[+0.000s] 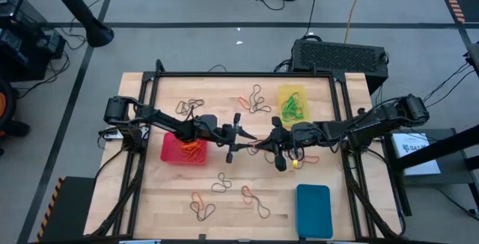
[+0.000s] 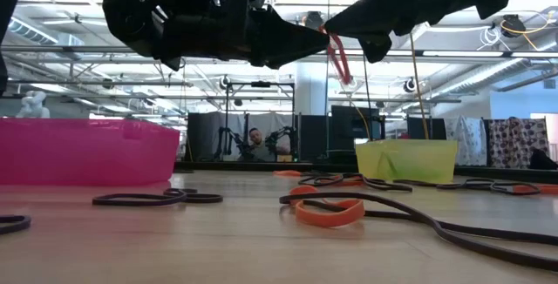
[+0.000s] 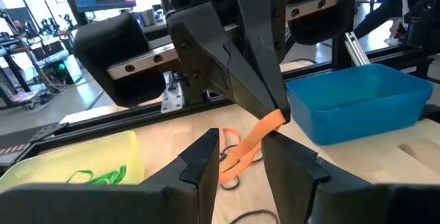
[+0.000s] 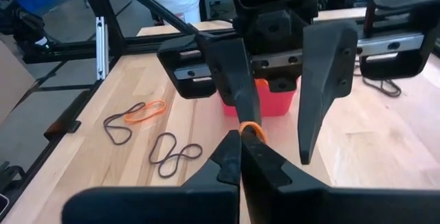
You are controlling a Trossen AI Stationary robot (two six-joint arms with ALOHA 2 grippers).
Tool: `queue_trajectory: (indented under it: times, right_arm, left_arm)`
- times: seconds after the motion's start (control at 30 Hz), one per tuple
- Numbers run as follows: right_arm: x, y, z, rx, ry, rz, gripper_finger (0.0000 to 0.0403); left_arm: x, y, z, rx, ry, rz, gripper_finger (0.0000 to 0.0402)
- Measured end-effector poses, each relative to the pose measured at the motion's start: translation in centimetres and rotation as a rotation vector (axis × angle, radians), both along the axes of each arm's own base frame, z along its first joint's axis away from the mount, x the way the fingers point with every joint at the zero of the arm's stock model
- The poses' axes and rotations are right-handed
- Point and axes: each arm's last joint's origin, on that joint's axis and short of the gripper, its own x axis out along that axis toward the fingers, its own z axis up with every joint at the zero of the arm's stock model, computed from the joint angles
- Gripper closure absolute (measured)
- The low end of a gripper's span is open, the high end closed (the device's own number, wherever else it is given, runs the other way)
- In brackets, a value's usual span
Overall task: Sort rubber bands into baskets
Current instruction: Put the orange rubber band into the pink bin
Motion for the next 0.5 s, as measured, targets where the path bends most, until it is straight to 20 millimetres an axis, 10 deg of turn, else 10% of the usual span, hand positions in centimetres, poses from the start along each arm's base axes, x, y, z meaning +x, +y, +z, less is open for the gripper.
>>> queue_trajectory:
  times: [0.5]
  right_arm:
    - [0.11, 0.01, 0.36, -0.032, -0.04, 0.008, 0.0403]
  left_arm:
    - [0.01, -0.01, 0.12, -0.001, -0.012, 0.001, 0.0352]
